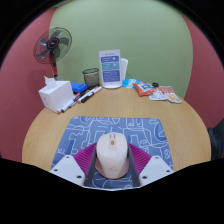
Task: Arrange mouse
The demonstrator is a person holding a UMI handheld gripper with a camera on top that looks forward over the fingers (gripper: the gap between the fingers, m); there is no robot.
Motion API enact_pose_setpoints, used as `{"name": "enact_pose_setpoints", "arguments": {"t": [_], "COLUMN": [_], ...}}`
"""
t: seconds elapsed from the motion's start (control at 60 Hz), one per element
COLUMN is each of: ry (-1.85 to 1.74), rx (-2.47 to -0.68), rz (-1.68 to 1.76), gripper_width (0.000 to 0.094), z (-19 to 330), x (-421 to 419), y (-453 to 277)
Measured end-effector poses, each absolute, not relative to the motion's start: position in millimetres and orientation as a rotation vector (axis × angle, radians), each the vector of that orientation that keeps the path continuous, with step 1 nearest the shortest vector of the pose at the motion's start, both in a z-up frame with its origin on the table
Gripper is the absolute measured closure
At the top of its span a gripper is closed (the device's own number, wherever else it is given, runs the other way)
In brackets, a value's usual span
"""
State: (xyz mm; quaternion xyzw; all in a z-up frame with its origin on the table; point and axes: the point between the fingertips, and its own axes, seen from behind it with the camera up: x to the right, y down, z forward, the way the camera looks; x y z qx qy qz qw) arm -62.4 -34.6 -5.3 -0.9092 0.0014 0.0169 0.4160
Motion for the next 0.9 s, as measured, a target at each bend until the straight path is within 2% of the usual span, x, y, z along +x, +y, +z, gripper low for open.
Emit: {"name": "enact_pose_setpoints", "arguments": {"t": [0.1,0.15,0.417,0.533,0.683,0.9], "ry": [-0.009,-0.024,-0.031,-0.031,-0.009,-0.006], "rx": [-2.267,-2.256,-2.179,-2.154,-2.145,-2.156], "rz": [0.028,0.0,-0.053,-0.068,-0.068,-0.072], "gripper_width": [0.0076,0.0113,0.0094,0.0093,0.0096,0.0098], "z": [14,30,138,172,193,194], "x": [-64,-63,-80,-89,-96,-105], "y": [-42,-49,-126,-172,-234,-297]}}
